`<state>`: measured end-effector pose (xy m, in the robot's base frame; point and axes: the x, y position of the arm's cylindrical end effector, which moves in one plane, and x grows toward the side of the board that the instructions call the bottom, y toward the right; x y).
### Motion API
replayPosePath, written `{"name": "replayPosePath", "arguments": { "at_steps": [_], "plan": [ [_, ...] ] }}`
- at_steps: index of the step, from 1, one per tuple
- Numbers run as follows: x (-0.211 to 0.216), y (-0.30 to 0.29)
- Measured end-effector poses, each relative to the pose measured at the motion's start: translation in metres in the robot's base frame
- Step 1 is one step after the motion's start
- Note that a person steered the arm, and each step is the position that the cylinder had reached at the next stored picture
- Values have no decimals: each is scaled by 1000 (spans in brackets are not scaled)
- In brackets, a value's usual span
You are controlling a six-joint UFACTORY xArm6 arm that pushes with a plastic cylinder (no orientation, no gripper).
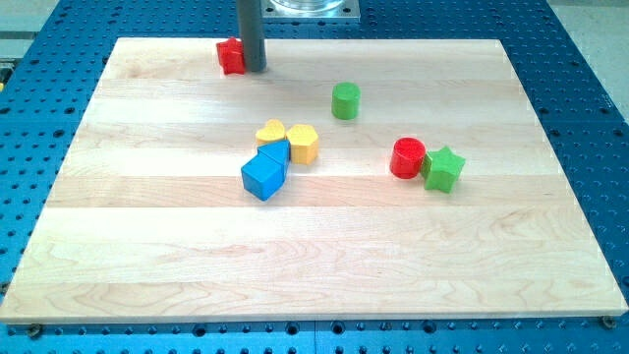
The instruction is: Move the red star slightly to the left
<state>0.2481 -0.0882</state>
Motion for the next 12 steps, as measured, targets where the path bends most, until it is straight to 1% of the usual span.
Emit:
{"name": "replayPosePath", "arguments": {
  "at_steps": [1,3,6,7,9,11,12],
  "plan": [
    [0,9],
    [0,10],
    [-3,-61],
    [-21,-58],
    [-20,-81],
    [-20,-85],
    [-20,-108]
  ]
}}
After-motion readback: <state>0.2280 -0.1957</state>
